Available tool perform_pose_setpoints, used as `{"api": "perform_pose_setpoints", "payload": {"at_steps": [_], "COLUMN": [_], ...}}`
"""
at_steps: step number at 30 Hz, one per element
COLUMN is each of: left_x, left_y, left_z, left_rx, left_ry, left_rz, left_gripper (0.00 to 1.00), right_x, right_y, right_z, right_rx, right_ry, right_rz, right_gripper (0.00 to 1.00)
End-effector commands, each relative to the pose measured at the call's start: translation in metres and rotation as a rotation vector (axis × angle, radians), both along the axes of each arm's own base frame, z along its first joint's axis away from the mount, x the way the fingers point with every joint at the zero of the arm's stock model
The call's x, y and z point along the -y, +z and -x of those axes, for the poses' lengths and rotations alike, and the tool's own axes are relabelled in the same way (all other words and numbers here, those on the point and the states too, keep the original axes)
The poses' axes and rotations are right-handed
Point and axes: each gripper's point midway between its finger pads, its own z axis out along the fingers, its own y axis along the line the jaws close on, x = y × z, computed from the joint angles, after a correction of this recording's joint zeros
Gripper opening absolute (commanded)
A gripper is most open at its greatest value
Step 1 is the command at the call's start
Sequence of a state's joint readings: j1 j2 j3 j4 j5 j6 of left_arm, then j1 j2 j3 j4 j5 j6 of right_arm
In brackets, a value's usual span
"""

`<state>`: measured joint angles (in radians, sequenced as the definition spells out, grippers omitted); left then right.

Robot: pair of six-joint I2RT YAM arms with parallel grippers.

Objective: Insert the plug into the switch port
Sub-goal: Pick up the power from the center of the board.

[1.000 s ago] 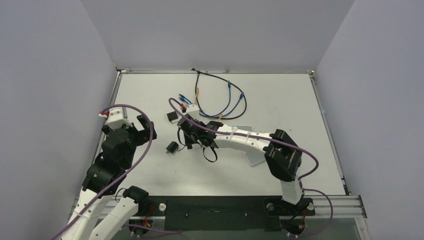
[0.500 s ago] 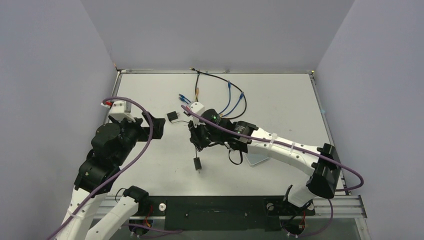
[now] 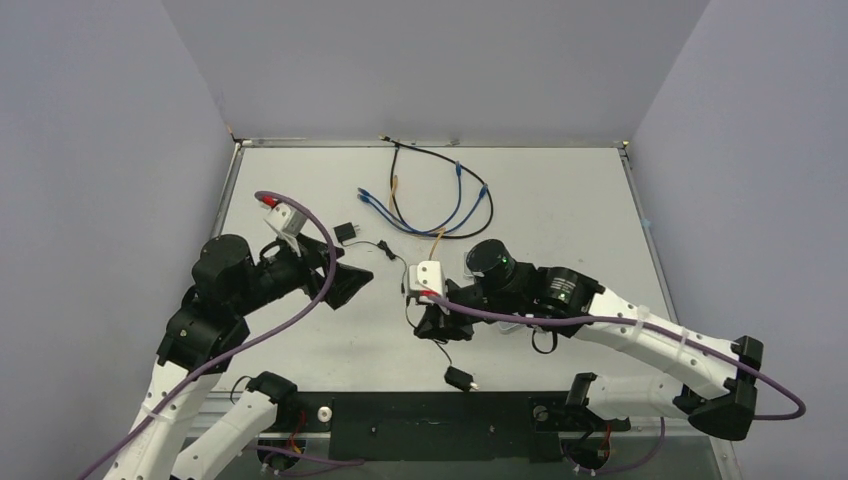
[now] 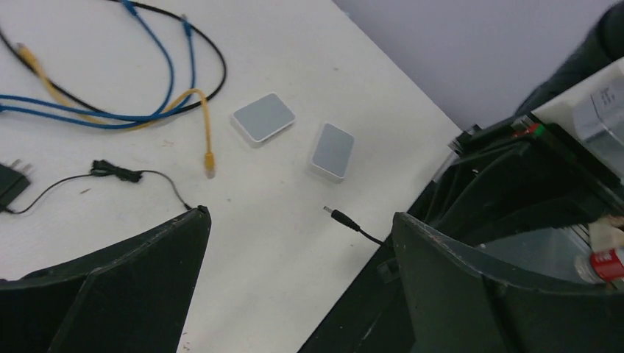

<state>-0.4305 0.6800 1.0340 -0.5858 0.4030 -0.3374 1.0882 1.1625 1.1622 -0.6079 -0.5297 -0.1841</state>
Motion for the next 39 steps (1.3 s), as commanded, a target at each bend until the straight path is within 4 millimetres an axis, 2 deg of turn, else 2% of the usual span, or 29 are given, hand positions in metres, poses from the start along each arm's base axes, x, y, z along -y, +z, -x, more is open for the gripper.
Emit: {"api": "perform_pose_setpoints", "payload": {"at_steps": [1,6,9,12,21,25,29,39], "left_x": [0.029,0.042,0.045,0.043,0.038,0.037,0.039,0.045], "left_y": [0.035,0.048,0.053,0.066,0.066,0.062,0.059,0.053], "left_z": [0.042,0.082,0.101,0.122,0.155,0.164,0.162,0.152], "left_rx": [0.142,0.191,0.192,0.282,0.372,0.417,0.437,0.440], "left_ry": [-0.310,-0.557,-0.671,-0.783,-0.940,-0.987,-0.990,-0.990], "left_rz": [0.113,0.203,0.249,0.276,0.273,0.264,0.252,0.239], "left_gripper": [0.93,0.88,0.83,0.77,0.73,0.73,0.71,0.70], "right_x": [0.013,0.021,0.024,0.028,0.035,0.033,0.031,0.022], "right_y": [0.031,0.050,0.058,0.071,0.111,0.133,0.150,0.175], "right_z": [0.041,0.061,0.072,0.087,0.114,0.119,0.123,0.123], "right_rx": [0.048,0.037,0.010,-0.019,-0.094,-0.122,-0.139,-0.126], "right_ry": [0.254,0.353,0.409,0.491,0.669,0.734,0.799,0.846], "right_rz": [-0.127,-0.188,-0.201,-0.242,-0.354,-0.398,-0.433,-0.472], "right_gripper": [0.00,0.00,0.00,0.00,0.00,0.00,0.00,0.00]}}
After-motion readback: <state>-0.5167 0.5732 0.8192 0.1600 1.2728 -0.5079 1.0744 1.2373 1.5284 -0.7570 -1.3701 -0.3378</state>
